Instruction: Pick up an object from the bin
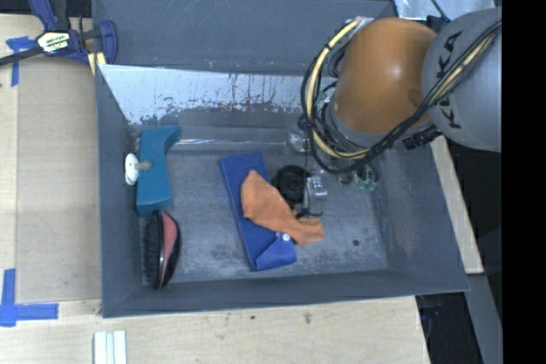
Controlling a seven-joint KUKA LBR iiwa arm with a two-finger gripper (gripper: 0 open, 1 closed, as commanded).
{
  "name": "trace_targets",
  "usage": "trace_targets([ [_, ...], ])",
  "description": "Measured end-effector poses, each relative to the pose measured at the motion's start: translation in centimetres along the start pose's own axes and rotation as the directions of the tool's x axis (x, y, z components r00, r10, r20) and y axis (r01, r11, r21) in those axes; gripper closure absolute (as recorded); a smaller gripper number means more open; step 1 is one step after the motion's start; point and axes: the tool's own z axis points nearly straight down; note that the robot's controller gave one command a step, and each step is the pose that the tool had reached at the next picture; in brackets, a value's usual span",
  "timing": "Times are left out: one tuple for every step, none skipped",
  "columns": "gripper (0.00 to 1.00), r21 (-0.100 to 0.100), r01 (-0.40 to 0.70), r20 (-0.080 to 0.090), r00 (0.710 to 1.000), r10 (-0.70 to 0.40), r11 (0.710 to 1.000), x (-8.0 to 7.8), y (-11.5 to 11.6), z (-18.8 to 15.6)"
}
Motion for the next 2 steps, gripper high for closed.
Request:
trace_targets([
  [0.0, -0.001, 0.01, -0.005, 1.0, -0.01, 1.0, -1.3, 3.3, 5.6],
  [0.0, -0.002, 0.024, -0.012, 1.0, -0.024, 1.0, 0.4, 3.7, 7.5],
])
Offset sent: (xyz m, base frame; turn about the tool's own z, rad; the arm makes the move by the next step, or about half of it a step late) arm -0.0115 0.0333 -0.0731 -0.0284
